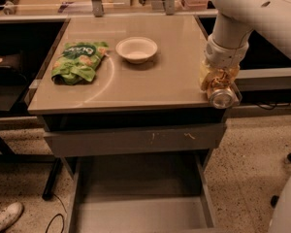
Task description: Place orange can into middle drawer
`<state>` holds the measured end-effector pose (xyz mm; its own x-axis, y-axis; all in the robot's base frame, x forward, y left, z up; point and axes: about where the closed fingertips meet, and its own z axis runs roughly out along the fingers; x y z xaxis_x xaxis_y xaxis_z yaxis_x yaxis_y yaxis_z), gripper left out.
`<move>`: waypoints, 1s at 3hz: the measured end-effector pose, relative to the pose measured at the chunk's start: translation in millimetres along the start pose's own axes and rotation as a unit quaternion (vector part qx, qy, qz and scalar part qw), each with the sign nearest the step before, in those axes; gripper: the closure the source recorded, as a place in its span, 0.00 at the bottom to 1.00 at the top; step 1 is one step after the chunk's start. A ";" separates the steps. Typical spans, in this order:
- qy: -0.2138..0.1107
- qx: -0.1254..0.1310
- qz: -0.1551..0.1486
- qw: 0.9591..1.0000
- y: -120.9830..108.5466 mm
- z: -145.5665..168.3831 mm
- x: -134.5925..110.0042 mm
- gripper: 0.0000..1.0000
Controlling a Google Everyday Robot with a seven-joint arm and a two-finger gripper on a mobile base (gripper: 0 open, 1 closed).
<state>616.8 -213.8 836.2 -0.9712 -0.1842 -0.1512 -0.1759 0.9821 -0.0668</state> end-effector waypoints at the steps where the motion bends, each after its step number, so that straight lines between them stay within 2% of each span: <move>1: 0.000 0.000 0.000 1.000 0.0 0.1 0.0 1.00; 2: 0.011 0.003 0.009 1.000 4.3 -5.4 28.4 1.00; 3: 0.049 -0.016 0.016 0.999 27.6 -0.1 84.6 1.00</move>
Offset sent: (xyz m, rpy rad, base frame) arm -0.0948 -0.0030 0.0055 -0.0196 0.0624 -0.0648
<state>529.8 -202.2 821.7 -0.9872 -0.1491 -0.0561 -0.1474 0.9885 -0.0325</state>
